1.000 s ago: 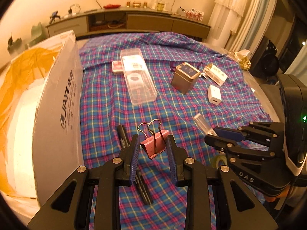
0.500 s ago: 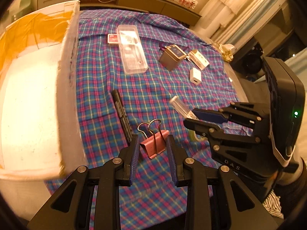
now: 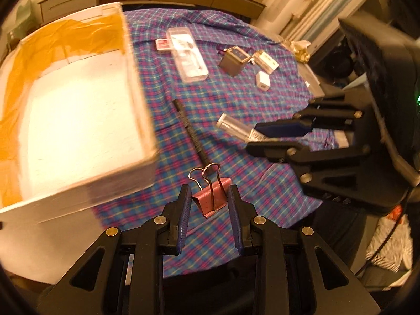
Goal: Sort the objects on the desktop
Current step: 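Carry the tube and clip over the orange-lined cardboard box with both tools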
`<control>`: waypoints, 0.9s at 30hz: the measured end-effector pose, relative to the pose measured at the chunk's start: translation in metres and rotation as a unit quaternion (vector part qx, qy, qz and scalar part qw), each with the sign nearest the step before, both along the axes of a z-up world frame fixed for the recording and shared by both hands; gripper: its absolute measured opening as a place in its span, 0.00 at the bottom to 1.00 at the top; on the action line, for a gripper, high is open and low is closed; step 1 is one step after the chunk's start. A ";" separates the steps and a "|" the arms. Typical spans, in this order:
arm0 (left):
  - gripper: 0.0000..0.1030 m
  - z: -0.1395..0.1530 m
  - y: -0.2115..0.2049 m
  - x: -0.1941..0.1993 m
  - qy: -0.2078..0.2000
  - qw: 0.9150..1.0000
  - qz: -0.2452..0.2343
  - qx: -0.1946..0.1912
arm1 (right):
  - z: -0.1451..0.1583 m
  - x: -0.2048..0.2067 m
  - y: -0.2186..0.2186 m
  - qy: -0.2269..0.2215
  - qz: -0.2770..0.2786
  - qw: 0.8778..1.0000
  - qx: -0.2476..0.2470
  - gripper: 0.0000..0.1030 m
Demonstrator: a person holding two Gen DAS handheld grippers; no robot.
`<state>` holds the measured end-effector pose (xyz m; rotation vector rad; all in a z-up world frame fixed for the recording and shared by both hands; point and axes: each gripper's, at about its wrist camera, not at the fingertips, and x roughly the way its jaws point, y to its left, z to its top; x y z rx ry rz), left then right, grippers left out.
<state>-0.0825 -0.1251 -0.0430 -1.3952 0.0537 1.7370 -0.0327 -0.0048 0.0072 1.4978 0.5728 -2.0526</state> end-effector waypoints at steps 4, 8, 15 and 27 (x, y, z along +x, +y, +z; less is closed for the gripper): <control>0.29 0.000 -0.020 0.000 0.008 0.999 -0.019 -0.026 | 0.007 0.009 -0.024 -0.024 0.027 0.999 -0.007 0.20; 0.29 0.000 -0.042 -0.002 0.011 0.998 -0.039 -0.050 | 0.011 0.021 -0.050 -0.048 0.058 0.997 -0.011 0.20; 0.29 0.008 -0.078 -0.011 0.048 0.994 -0.051 -0.089 | 0.021 0.035 -0.092 -0.075 0.105 0.991 -0.023 0.20; 0.29 0.007 -0.123 -0.039 0.096 0.975 -0.100 -0.172 | 0.019 0.037 -0.151 -0.111 0.140 0.982 -0.067 0.20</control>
